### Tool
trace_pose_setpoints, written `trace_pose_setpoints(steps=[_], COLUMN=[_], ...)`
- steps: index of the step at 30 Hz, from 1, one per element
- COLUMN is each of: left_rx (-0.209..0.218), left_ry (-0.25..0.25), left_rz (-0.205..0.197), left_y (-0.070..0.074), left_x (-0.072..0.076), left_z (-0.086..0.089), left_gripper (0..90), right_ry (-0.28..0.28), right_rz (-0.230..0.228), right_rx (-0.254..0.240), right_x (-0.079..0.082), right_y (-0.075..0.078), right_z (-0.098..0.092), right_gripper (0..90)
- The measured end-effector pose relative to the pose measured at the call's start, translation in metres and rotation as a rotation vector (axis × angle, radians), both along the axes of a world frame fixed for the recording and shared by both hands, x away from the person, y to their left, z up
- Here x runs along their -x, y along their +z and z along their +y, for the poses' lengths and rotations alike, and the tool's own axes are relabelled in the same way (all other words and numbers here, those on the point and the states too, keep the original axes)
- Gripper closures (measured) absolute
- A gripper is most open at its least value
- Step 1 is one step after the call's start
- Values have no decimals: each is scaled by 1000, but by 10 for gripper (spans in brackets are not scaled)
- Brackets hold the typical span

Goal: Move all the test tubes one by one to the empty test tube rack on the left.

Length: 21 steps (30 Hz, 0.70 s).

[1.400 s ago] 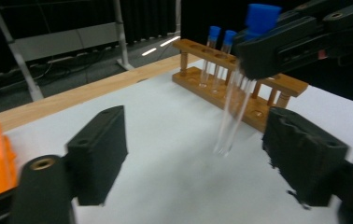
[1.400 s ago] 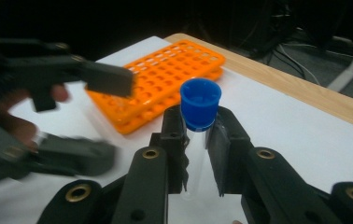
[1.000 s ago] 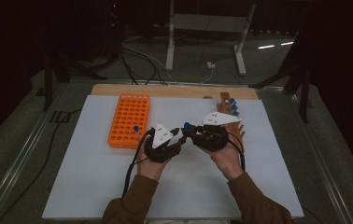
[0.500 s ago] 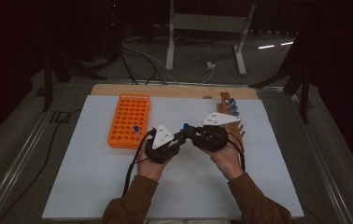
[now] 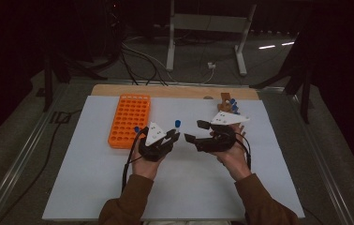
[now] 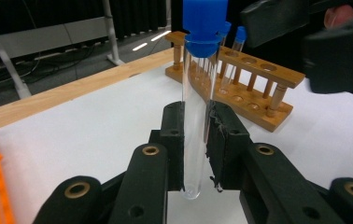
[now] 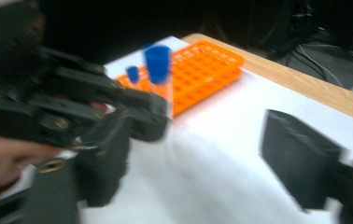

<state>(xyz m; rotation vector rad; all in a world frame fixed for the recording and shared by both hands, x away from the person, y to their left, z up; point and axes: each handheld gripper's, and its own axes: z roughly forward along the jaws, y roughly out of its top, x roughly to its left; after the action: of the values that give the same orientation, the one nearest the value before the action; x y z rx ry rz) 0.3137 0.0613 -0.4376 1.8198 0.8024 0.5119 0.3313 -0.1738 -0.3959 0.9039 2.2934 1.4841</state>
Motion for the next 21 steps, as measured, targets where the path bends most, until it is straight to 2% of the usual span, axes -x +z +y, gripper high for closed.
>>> trace_pose_setpoints(steps=[2, 7, 10, 21], left_rx=[6, 15, 18, 65], left_ry=[6, 16, 24, 63], left_rz=[1, 3, 2, -1], left_y=[0, -1, 0, 3], left_x=[1, 4, 6, 11], left_z=[4, 14, 21, 48], left_gripper=[783, 783, 783, 783], right_ry=[-25, -76, -92, -160], right_rz=[-12, -43, -52, -60], right_rx=[19, 48, 65, 57], right_x=[0, 1, 2, 1], right_y=[-2, -7, -10, -14], right_z=[-3, -11, -16, -43], right_gripper=[146, 40, 19, 0])
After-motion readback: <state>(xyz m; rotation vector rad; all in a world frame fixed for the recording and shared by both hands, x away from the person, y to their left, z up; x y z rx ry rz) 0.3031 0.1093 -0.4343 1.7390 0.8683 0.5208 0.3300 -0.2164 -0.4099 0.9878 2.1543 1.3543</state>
